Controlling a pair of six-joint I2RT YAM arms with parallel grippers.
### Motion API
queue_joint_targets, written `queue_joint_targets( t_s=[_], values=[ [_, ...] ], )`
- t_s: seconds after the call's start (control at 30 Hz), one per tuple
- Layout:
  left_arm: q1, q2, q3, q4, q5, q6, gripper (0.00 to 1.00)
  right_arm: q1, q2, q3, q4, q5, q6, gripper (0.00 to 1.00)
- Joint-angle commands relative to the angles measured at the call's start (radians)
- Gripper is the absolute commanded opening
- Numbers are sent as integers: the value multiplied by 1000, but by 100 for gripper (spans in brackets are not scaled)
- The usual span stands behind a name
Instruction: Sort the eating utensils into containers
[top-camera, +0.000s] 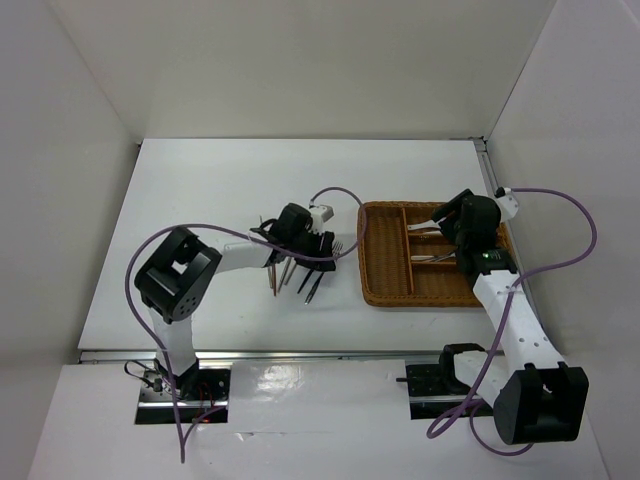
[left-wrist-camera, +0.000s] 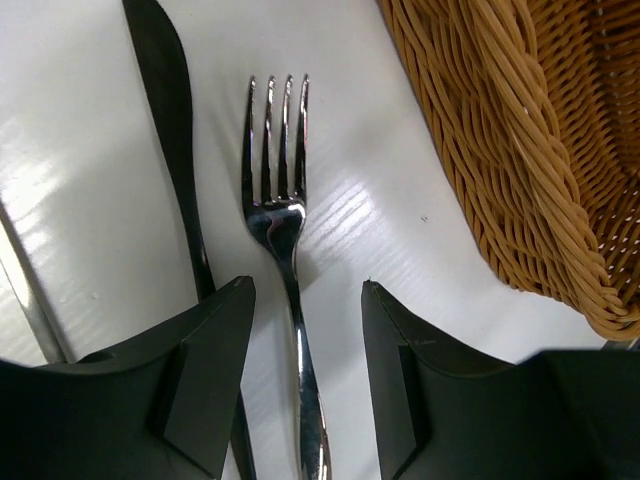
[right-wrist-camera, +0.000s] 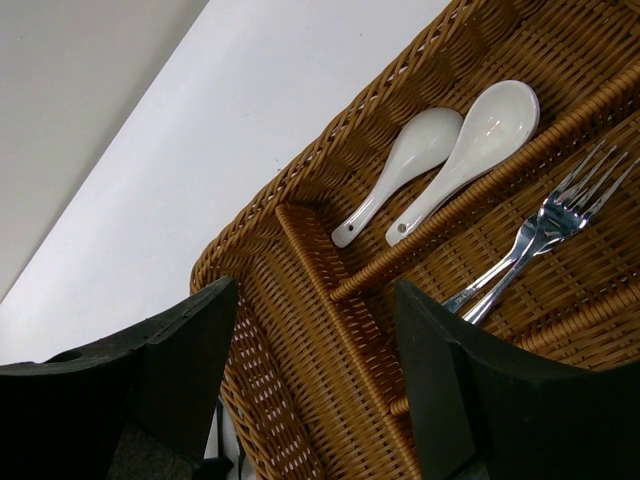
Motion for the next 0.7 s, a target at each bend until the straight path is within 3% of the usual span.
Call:
queue_joint_targets(
  t_s=[0.0, 0.67],
  values=[
    [-36, -18, -26, -83, -74, 0, 61, -5, -6, -5, 39, 17, -12, 71],
    [-121, 75, 8, -166, -295, -48, 28, -5, -25, -15, 39, -11, -21, 72]
  ],
)
